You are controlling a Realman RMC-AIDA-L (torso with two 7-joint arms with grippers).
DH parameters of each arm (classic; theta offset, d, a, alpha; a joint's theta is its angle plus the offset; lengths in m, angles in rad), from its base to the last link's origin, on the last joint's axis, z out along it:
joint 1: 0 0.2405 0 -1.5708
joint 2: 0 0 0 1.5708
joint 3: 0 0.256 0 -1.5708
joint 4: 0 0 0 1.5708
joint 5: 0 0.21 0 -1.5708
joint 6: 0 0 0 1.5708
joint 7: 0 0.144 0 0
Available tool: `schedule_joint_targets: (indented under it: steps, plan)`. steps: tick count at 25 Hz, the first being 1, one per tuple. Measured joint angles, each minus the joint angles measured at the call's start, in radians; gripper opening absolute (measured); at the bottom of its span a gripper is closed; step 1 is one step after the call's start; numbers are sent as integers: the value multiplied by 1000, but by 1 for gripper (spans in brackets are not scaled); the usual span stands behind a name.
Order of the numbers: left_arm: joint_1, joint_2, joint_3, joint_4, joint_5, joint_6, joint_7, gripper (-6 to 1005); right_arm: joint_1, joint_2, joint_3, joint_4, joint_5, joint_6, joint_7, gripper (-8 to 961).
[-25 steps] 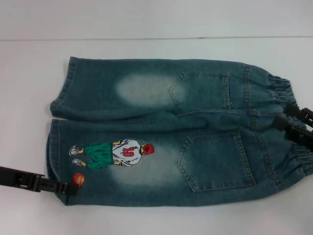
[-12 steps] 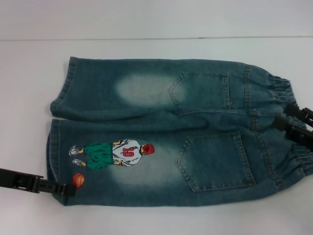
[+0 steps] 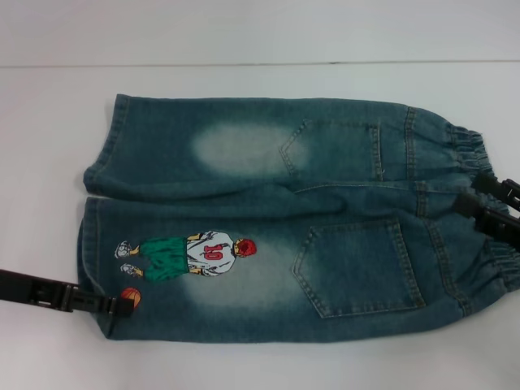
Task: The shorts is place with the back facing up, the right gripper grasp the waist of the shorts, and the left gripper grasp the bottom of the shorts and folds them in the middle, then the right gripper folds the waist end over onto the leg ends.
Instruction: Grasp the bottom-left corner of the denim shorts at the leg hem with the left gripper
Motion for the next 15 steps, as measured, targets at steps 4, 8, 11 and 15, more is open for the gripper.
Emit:
schedule_joint_targets:
  steps: [4,8,11,15]
  plan:
    - [-4,0,9,-4,2,-12,0,908,-1,0,0,0,0,0,0,879]
    - [-2,6,21,-33,4,-31,-1,908,-3,0,0,0,0,0,0,879]
    - [5,7,23,-37,8,-35,-4,907,-5,0,0,0,0,0,0,879]
    - [11,6,23,-32,25,-27,-8,908,-6,-1,0,0,0,0,0,879]
